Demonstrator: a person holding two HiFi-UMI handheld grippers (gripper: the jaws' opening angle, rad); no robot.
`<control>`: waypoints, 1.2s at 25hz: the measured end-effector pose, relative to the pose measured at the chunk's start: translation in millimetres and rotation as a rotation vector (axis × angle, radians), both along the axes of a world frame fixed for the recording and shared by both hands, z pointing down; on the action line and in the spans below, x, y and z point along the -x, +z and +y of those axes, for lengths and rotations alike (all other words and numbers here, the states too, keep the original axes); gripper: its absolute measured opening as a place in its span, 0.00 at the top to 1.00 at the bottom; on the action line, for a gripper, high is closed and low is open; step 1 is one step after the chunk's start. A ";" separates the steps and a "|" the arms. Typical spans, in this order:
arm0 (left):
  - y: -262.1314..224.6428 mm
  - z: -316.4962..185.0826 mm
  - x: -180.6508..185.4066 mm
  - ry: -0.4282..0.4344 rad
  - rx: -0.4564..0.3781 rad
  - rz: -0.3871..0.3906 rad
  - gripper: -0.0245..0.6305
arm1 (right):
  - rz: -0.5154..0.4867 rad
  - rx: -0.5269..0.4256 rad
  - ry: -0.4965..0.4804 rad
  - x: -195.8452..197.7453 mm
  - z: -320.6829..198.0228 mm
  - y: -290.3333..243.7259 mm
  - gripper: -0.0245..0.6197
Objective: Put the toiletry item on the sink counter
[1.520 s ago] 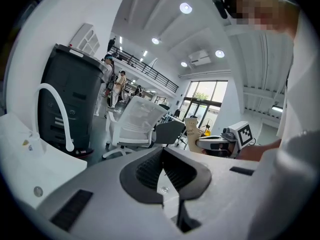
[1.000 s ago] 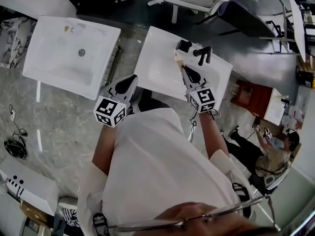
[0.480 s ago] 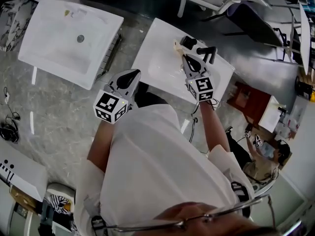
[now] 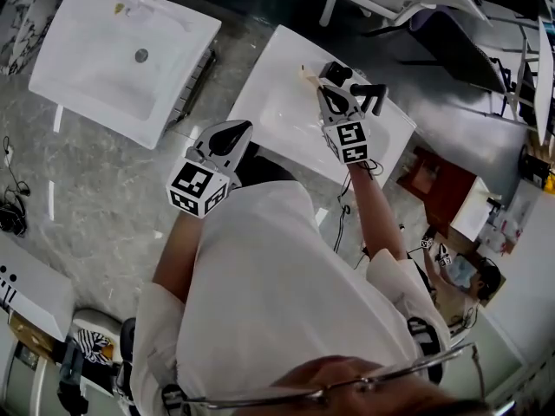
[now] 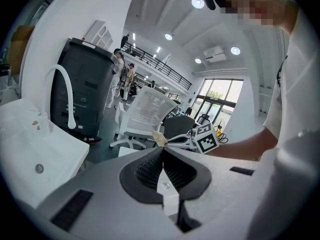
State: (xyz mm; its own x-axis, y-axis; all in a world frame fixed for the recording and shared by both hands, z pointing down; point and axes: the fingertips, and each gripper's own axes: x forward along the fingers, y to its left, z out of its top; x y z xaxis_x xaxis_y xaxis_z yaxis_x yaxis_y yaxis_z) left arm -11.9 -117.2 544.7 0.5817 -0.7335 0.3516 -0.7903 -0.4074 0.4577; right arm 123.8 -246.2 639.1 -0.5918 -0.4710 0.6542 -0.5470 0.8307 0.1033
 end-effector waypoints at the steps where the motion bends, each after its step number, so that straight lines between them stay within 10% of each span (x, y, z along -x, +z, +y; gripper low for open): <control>1: 0.9 0.2 -0.3 -0.003 0.002 0.000 0.96 | 0.004 0.002 -0.003 1.0 -1.9 3.4 0.94; 30: 33.9 -4.8 -15.3 -0.027 0.082 0.022 0.96 | 0.183 0.047 -0.046 22.4 -54.8 116.1 0.94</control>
